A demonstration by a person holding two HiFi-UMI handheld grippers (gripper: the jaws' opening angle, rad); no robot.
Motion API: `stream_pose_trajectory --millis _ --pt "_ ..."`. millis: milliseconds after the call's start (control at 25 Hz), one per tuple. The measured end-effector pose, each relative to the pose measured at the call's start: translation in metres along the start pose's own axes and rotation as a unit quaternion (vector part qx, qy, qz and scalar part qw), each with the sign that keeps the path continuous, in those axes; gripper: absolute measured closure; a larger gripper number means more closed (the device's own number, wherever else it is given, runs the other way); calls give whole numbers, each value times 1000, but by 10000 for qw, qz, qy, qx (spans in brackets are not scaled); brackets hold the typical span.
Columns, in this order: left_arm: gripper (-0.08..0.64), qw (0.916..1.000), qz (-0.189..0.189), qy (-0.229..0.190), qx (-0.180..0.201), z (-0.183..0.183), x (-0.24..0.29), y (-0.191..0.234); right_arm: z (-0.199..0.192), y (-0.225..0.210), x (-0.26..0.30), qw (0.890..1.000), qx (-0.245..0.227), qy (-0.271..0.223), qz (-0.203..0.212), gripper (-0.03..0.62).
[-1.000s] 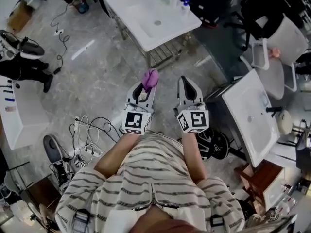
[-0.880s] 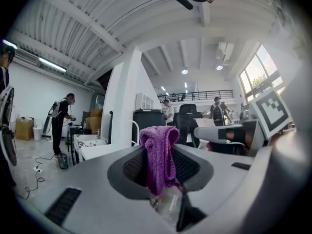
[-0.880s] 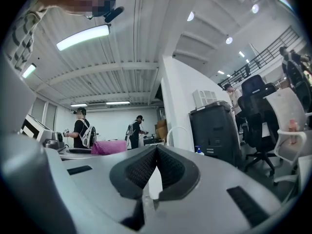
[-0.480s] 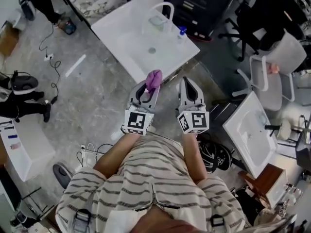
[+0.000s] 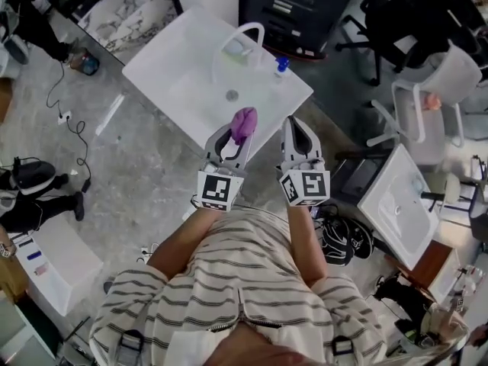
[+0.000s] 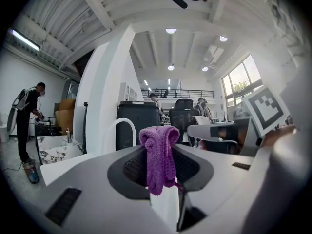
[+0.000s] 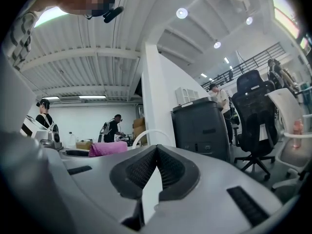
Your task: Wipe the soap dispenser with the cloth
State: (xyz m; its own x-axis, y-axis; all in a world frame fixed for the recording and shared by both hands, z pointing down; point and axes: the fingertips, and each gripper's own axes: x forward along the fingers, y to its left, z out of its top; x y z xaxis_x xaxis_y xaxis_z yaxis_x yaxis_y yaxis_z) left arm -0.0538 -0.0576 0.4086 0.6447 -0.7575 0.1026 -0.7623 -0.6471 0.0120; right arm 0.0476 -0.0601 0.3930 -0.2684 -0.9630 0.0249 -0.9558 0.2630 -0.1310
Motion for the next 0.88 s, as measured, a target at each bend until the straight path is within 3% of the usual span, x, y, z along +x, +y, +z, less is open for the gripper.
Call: stream_pose_trajectory --millis 200,360,880 --pt "442 9999 -87 78 -64 -9 35 9 -10 -18 29 9999 -46 135 -32 584" --pt "443 9997 -5 133 210 -15 61 10 -19 -38 49 9998 -9 197 36 583" --pt "442 9985 370 392 -71 -45 140 32 -71 -90 118 9976 -3 658 196 584"
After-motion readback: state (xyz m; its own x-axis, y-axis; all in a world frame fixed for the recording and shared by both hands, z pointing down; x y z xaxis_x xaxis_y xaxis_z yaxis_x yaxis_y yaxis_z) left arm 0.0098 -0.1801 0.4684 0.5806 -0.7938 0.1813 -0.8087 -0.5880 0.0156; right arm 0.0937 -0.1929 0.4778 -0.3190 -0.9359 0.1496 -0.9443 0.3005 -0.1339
